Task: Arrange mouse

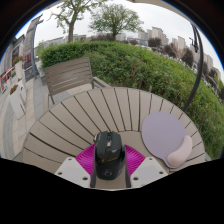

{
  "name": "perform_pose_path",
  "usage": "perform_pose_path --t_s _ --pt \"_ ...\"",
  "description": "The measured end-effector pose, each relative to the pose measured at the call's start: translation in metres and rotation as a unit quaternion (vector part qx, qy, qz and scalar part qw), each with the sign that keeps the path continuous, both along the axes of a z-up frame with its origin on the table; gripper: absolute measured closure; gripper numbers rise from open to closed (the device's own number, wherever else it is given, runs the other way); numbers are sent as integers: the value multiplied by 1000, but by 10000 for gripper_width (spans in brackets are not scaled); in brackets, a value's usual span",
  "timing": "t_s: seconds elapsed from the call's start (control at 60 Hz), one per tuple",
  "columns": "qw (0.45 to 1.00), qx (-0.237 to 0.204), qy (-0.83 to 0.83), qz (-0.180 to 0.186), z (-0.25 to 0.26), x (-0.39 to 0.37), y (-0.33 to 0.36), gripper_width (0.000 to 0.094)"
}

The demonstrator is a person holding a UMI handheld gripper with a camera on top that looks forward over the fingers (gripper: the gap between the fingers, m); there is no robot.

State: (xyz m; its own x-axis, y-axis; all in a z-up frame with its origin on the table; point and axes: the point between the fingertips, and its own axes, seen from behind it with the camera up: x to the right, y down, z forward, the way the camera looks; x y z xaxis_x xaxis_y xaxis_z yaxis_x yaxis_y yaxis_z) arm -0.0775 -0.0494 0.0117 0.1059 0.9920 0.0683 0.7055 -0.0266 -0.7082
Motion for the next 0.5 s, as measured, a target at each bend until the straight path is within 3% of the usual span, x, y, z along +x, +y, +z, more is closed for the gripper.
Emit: perform_pose_path --t_s 0.317,0.417,0.5 --pt "997 22 61 -37 120 -21 108 542" --pt "994 47 69 -69 129 -33 172 542" --pt "993 46 55 -91 106 -42 213 543"
